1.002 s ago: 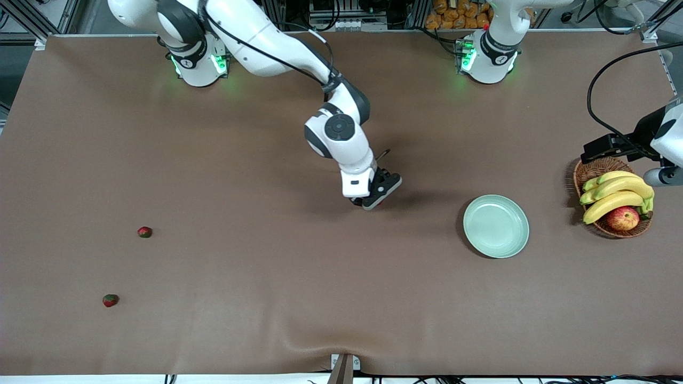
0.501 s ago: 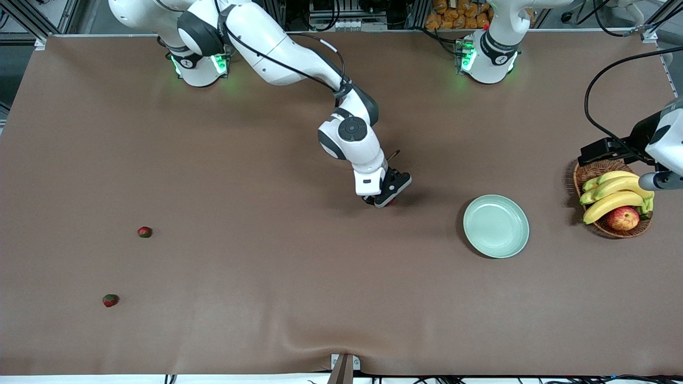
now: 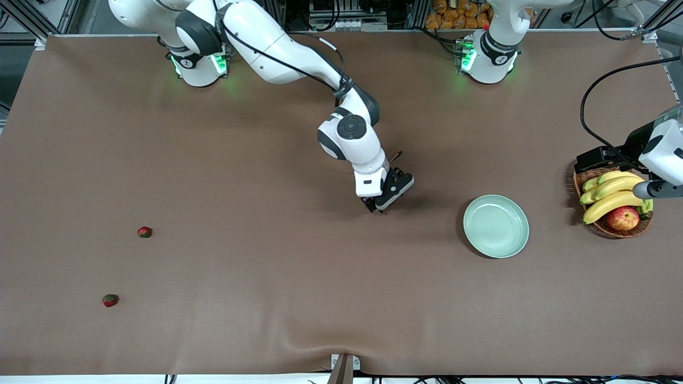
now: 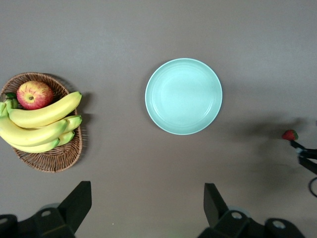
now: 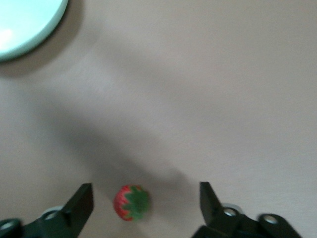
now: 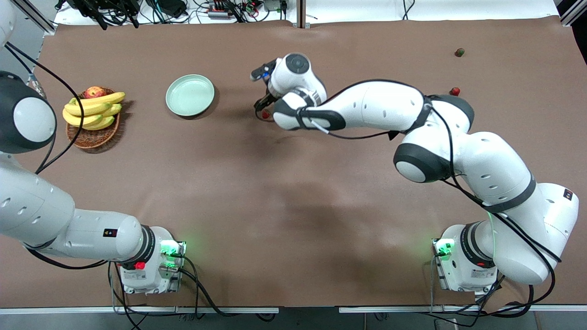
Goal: Collect all strawberries into plate
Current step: 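Lower the strawberry and open the right gripper to release it, then grasp the strawberry with the left gripper while the right gripper reaches another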
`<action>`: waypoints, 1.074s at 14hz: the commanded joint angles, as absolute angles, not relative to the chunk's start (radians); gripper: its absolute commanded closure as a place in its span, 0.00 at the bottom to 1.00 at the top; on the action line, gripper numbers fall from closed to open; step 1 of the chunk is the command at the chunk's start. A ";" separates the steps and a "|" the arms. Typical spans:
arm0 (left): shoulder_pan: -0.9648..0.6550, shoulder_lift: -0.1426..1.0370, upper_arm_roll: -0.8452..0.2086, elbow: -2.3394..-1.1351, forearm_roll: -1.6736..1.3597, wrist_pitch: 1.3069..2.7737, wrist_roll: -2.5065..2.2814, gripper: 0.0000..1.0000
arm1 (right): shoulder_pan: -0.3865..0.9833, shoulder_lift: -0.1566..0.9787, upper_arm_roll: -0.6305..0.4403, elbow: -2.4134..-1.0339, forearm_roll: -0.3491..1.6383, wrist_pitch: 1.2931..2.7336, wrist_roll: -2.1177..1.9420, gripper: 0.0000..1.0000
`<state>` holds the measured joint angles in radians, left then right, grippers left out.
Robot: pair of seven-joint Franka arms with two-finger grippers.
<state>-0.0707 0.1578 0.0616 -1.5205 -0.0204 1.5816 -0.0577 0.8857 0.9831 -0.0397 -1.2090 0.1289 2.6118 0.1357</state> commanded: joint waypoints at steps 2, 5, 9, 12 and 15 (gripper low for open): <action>-0.098 0.192 0.061 -1.519 -0.009 1.620 -0.066 0.00 | 0.802 0.829 -0.031 -1.259 0.123 2.418 0.133 0.00; -0.124 0.221 0.061 -1.520 -0.011 1.654 -0.069 0.00 | 0.724 0.785 -0.035 -1.259 0.123 2.300 0.114 0.00; -0.169 0.267 0.058 -1.520 -0.009 1.715 -0.153 0.00 | 0.658 0.769 -0.067 -1.259 0.123 2.139 0.089 0.00; -0.228 0.325 0.055 -1.523 -0.002 1.782 -0.270 0.00 | 0.655 0.765 -0.176 -1.259 0.123 2.074 0.087 0.00; -0.262 0.370 0.054 -1.523 -0.002 1.834 -0.325 0.00 | 0.652 0.759 -0.283 -1.259 0.123 2.016 0.089 0.00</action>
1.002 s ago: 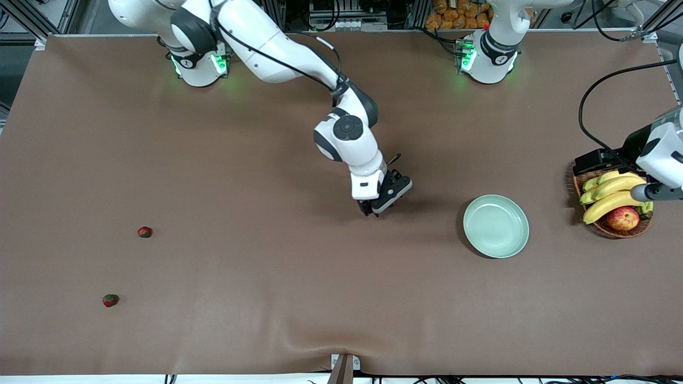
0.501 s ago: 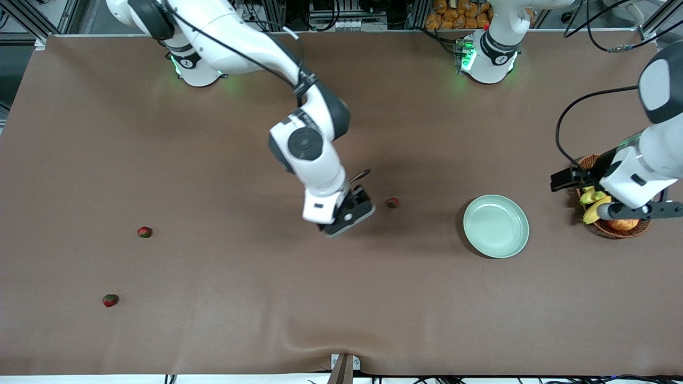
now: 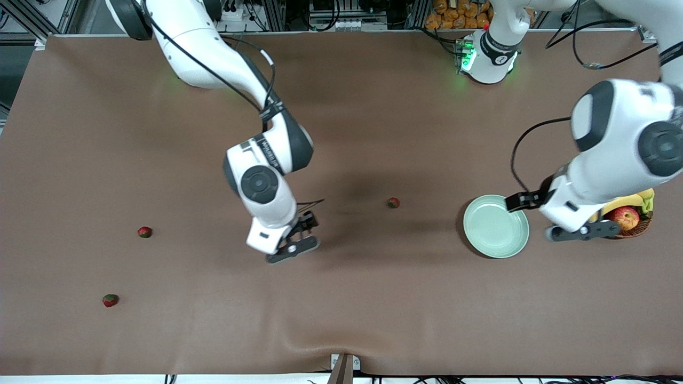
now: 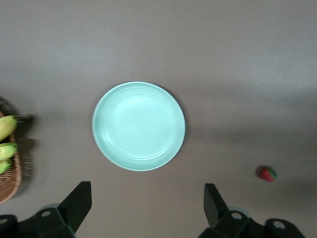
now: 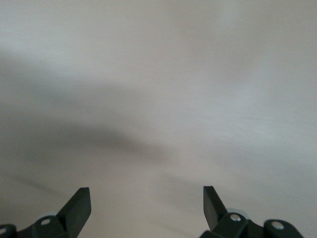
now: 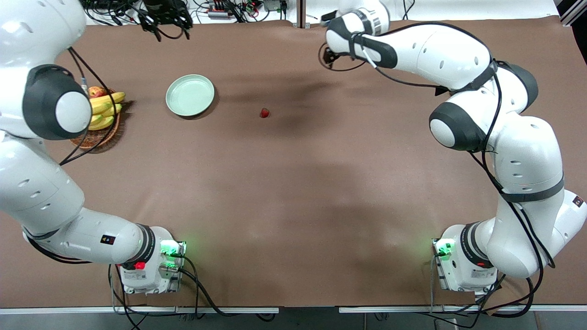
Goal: Collect all strawberries into plate
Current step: 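Grasp the strawberry with the left gripper while the right gripper reaches another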
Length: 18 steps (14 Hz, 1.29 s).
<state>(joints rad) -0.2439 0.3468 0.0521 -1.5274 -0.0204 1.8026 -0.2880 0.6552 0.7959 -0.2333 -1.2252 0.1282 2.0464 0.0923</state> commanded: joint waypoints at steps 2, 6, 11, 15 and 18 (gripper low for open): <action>-0.299 0.409 0.055 -1.534 -0.003 1.879 -0.371 0.00 | 0.602 0.761 -0.321 -1.278 0.123 1.999 0.089 0.00; -0.377 0.457 0.054 -1.600 -0.014 2.034 -0.541 0.00 | 0.441 0.765 -0.321 -1.325 0.126 2.000 0.042 0.00; -0.483 0.486 0.037 -1.672 -0.017 2.104 -0.714 0.00 | 0.280 0.773 -0.321 -1.370 0.132 2.014 -0.110 0.00; -0.564 0.535 0.031 -1.729 -0.017 2.262 -0.868 0.00 | 0.236 0.746 -0.321 -1.471 0.135 2.051 -0.215 0.00; -0.609 0.593 0.031 -1.733 -0.017 2.316 -0.931 0.00 | 0.212 0.677 -0.321 -1.626 0.135 2.170 -0.296 0.00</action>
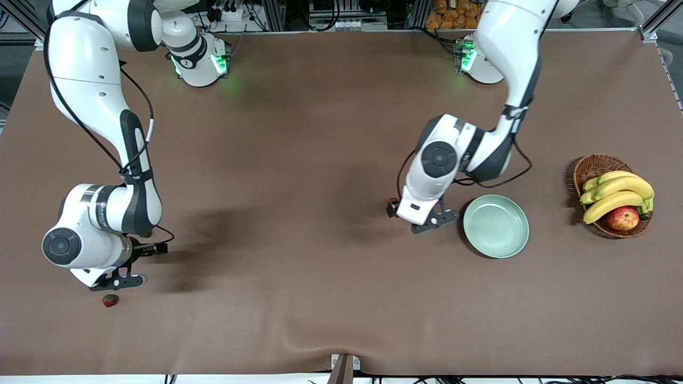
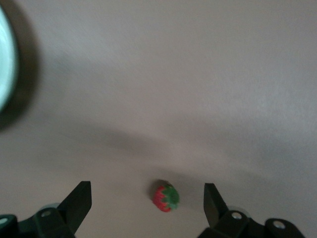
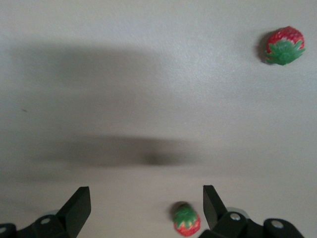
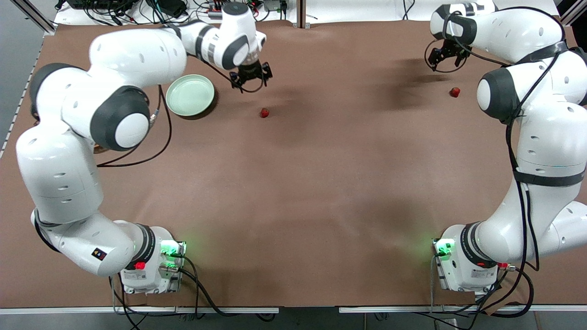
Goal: Collect all strawberries into plate
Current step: 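Grasp the strawberry with the left gripper while the right gripper reaches another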
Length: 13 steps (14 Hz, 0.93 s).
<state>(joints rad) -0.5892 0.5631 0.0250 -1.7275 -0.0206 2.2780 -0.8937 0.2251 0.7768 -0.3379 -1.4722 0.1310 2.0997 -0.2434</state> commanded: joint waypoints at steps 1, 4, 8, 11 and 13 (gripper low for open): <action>-0.614 0.606 0.031 -1.739 -0.017 2.330 -0.942 0.00 | 0.213 0.654 -0.321 -1.665 0.135 2.196 -0.296 0.00; -0.626 0.609 0.029 -1.791 -0.017 2.384 -0.959 0.09 | 0.204 0.617 -0.321 -1.773 0.137 2.331 -0.348 0.00; -0.624 0.607 0.011 -1.865 -0.017 2.451 -0.960 0.18 | 0.143 0.606 -0.313 -1.809 0.146 2.395 -0.428 0.00; -0.624 0.607 0.002 -1.867 -0.020 2.451 -0.962 0.24 | 0.137 0.609 -0.307 -1.836 0.230 2.395 -0.451 0.00; -0.624 0.612 -0.005 -1.867 -0.020 2.451 -0.962 0.32 | 0.138 0.611 -0.307 -1.844 0.274 2.396 -0.486 0.00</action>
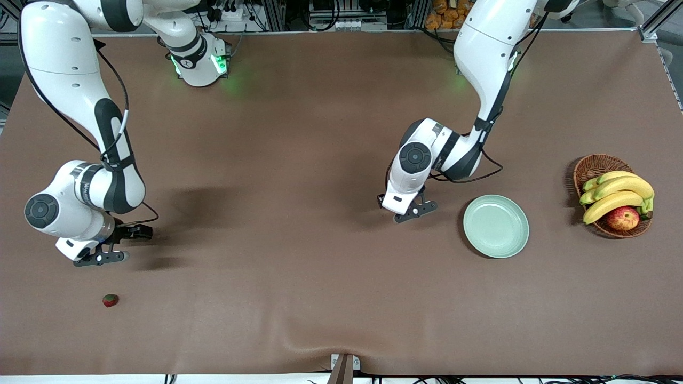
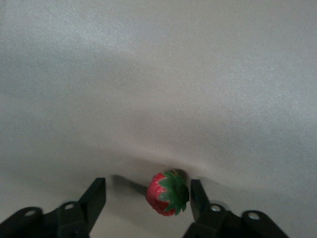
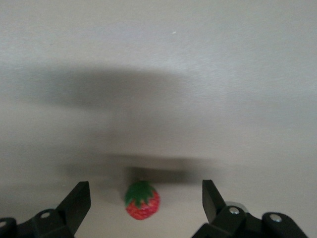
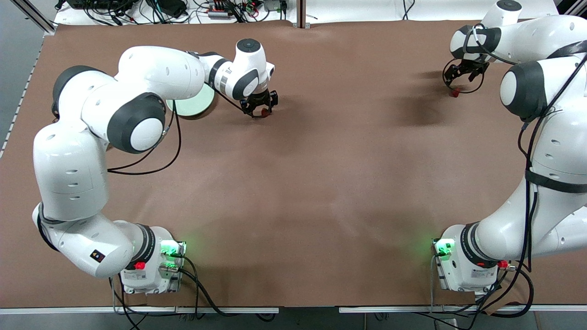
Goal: Collect all strawberries into plate
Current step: 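Grasp the strawberry with the left gripper while the right gripper reaches another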
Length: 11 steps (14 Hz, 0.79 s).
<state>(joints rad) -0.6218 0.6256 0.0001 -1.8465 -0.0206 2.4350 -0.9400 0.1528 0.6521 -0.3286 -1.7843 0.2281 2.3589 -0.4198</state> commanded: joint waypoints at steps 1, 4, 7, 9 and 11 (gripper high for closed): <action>-0.624 0.614 -0.005 -1.867 -0.020 2.453 -0.962 0.39 | 0.138 0.612 -0.307 -1.845 0.275 2.395 -0.489 0.00; -0.623 0.615 -0.005 -1.862 -0.020 2.453 -0.962 0.65 | 0.138 0.621 -0.307 -1.864 0.275 2.419 -0.491 0.00; -0.620 0.615 -0.005 -1.849 -0.032 2.451 -0.962 1.00 | 0.133 0.624 -0.308 -1.864 0.275 2.422 -0.515 0.00; -0.606 0.598 0.000 -1.841 -0.031 2.450 -0.953 1.00 | 0.133 0.626 -0.307 -1.864 0.275 2.424 -0.515 0.00; -0.556 0.549 0.005 -1.839 -0.029 2.439 -0.950 1.00 | 0.133 0.632 -0.308 -1.864 0.275 2.427 -0.518 0.00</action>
